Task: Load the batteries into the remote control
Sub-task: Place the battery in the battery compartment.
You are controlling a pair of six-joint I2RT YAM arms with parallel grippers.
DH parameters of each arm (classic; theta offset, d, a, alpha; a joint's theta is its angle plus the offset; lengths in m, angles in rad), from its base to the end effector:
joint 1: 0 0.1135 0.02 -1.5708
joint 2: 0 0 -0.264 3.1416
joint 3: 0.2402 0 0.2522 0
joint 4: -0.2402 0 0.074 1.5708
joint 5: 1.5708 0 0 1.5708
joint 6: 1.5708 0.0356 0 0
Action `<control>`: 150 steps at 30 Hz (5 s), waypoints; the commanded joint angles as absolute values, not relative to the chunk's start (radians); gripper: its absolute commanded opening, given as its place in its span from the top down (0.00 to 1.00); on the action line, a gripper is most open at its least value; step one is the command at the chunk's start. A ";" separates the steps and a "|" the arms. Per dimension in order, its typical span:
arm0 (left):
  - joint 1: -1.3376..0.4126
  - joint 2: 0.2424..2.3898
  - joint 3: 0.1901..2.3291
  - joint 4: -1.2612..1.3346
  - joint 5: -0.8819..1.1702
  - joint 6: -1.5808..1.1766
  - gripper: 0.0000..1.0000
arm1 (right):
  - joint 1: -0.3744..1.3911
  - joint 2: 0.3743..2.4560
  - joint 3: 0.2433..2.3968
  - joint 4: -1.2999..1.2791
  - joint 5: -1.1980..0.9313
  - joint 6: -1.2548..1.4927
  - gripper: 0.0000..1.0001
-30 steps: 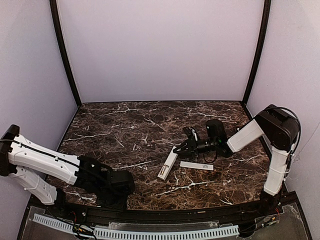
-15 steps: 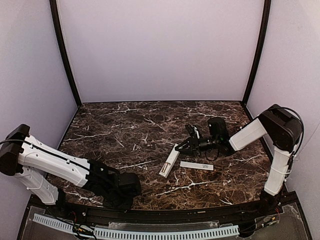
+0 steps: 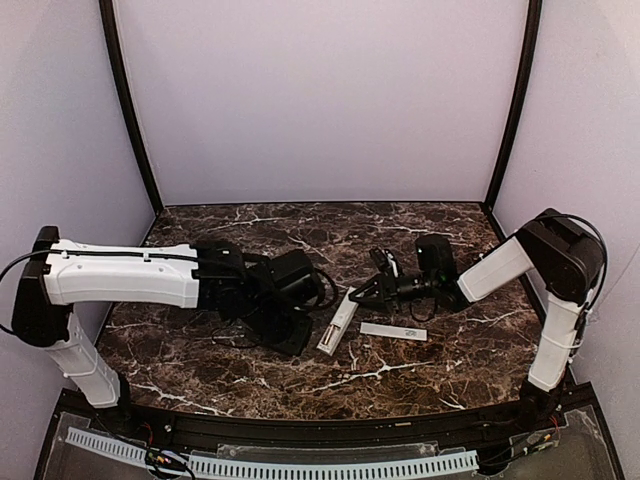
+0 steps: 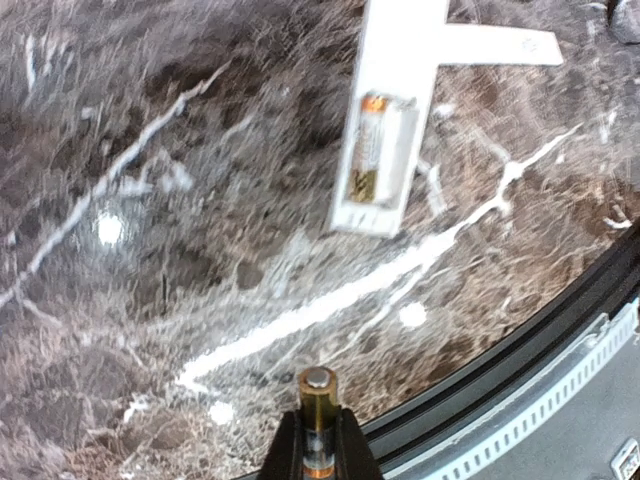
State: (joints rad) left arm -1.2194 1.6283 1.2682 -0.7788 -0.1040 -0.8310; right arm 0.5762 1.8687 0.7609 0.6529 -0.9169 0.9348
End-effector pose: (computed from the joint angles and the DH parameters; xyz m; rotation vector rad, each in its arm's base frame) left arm 0.1175 -0.3098 0.2475 0.5082 2.7491 -0.4487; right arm 0.2752 0.2125 0.1315 -0.2824 2.3525 1.7825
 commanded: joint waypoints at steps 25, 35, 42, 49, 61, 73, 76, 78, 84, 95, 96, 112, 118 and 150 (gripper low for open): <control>-1.102 1.946 1.617 -1.012 0.145 -0.501 1.00 | 0.681 2.043 0.779 1.008 -0.954 1.182 1.00; -1.091 1.970 1.624 -1.044 0.108 -0.499 0.99 | 0.692 2.056 0.781 1.045 -0.963 1.211 1.00; -1.087 1.982 1.638 -1.052 0.103 -0.496 0.99 | 0.698 2.065 0.785 1.053 -0.960 1.219 1.00; -1.077 1.991 1.644 -1.063 0.095 -0.498 0.98 | 0.701 2.071 0.785 1.064 -0.957 1.229 1.00; -1.075 2.011 1.649 -1.074 0.085 -0.504 0.94 | 0.709 2.089 0.796 1.077 -0.950 1.249 1.00; -1.074 2.020 1.652 -1.081 0.076 -0.508 0.86 | 0.709 2.096 0.804 1.092 -0.954 1.263 1.00; -1.074 2.020 1.652 -1.081 0.079 -0.508 0.85 | 0.708 2.099 0.804 1.094 -0.953 1.267 1.00; -1.074 2.020 1.652 -1.082 0.080 -0.506 0.85 | 0.709 2.102 0.804 1.099 -0.953 1.269 1.00; -1.074 2.019 1.654 -1.086 0.086 -0.507 0.91 | 0.707 2.107 0.799 1.099 -0.953 1.269 1.00; -1.074 1.998 1.692 -1.083 0.097 -0.500 0.97 | 0.705 2.122 0.808 1.082 -0.933 1.259 1.00; -1.074 1.998 1.693 -1.080 0.099 -0.500 0.97 | 0.706 2.123 0.808 1.082 -0.933 1.258 1.00; -1.074 2.025 1.689 -1.053 0.121 -0.493 0.93 | 0.706 2.125 0.810 1.118 -0.943 1.282 1.00; -1.074 2.032 1.691 -1.059 0.106 -0.495 0.87 | 0.705 2.131 0.810 1.135 -0.948 1.296 1.00; -1.075 1.417 1.158 -0.412 -0.007 -0.024 0.42 | 0.693 2.079 0.855 0.914 -1.050 1.089 1.00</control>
